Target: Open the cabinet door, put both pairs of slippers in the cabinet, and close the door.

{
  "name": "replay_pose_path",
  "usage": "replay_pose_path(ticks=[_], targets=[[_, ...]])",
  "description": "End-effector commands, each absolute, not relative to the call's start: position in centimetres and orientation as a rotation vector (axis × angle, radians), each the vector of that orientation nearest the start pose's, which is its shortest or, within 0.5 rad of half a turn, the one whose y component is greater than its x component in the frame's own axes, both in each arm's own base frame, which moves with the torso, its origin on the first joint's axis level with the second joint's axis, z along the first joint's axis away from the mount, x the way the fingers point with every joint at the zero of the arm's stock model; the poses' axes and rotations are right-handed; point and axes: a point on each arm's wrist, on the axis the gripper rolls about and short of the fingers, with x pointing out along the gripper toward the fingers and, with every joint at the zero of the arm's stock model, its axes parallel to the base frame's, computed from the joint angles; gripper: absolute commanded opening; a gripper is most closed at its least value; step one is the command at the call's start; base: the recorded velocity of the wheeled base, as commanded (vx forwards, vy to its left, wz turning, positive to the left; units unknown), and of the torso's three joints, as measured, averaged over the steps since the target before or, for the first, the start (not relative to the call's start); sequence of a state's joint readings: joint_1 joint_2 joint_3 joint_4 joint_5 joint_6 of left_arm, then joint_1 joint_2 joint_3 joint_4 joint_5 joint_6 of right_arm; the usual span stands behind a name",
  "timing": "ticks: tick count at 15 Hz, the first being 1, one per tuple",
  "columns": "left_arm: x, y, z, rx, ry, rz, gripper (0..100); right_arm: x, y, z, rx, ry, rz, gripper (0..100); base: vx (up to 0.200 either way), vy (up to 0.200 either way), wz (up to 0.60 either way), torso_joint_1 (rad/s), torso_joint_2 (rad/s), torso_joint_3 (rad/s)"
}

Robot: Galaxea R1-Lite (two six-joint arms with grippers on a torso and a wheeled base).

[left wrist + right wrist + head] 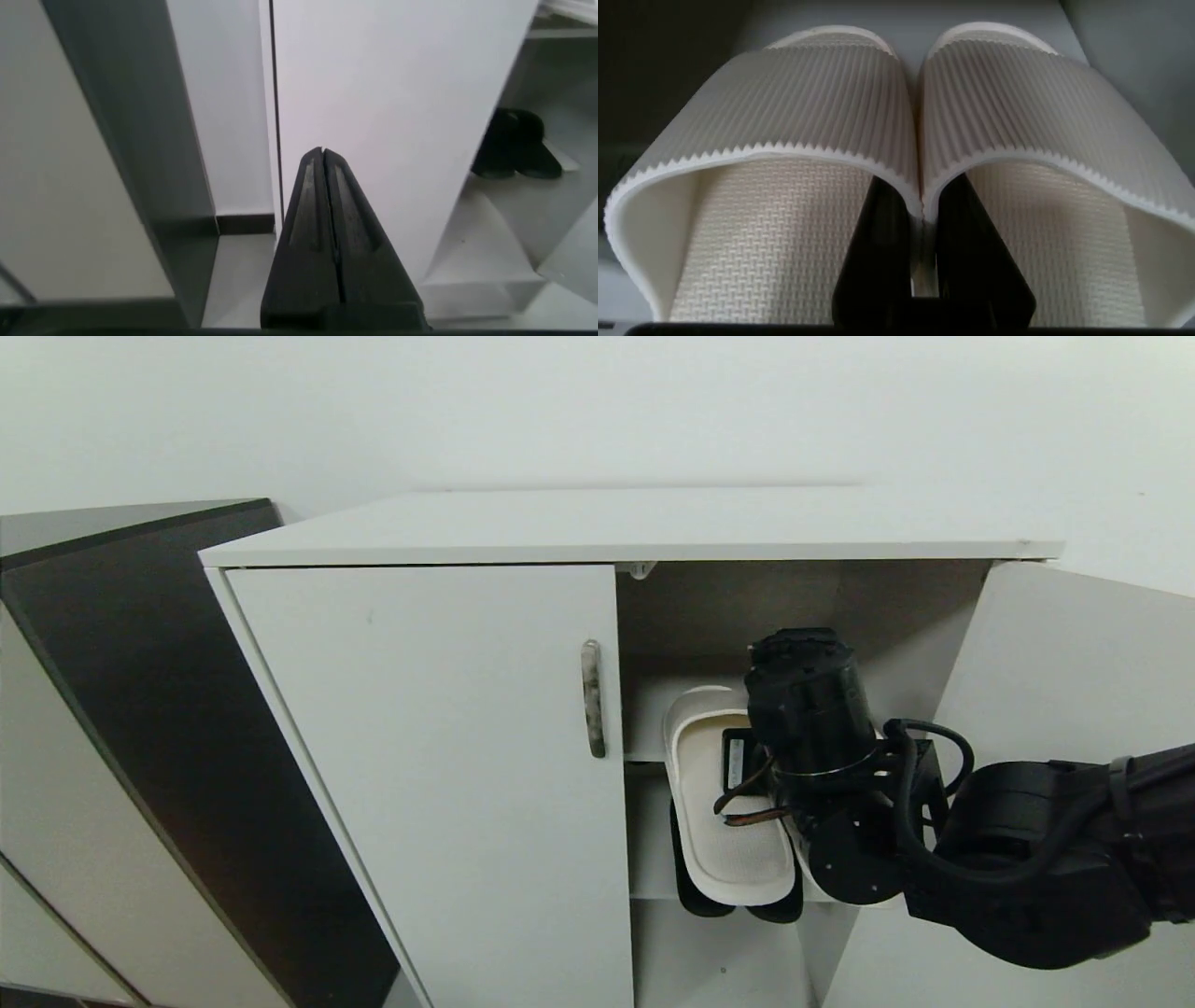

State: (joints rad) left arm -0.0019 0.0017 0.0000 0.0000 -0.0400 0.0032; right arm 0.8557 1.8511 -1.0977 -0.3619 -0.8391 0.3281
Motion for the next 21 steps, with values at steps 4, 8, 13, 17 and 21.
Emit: replay_pose_path(ticks=[4, 8, 13, 17, 21], targets=[[-2.3, -0.1, 7.6, 0.005, 0.001, -0.041, 0, 24.2, 24.8, 18.6, 0.025, 0.264, -0.037, 0, 0.000, 0.000, 0.00, 0.000, 0.00, 0.000], [-2.3, -0.1, 7.6, 0.003, 0.001, -0.040, 0, 24.9, 25.2, 17.5, -0.005, 0.281, -0.046, 0, 0.000, 0.000, 0.00, 0.000, 0.00, 0.000], [-2.3, -0.1, 7.6, 0.005, 0.001, -0.041, 0, 26.2, 25.9, 18.2, 0.028, 0.248, -0.051, 0, 0.000, 0.000, 0.00, 0.000, 0.00, 0.000], [-2.3, -0.1, 7.6, 0.005, 0.001, -0.041, 0, 27.8, 25.8, 18.8, 0.015, 0.239, -0.071, 0, 0.000, 0.000, 0.00, 0.000, 0.00, 0.000], [-2.3, -0.1, 7.6, 0.005, 0.001, -0.041, 0, 29.3, 25.8, 18.7, 0.012, 0.250, -0.088, 0, 0.000, 0.000, 0.00, 0.000, 0.00, 0.000]])
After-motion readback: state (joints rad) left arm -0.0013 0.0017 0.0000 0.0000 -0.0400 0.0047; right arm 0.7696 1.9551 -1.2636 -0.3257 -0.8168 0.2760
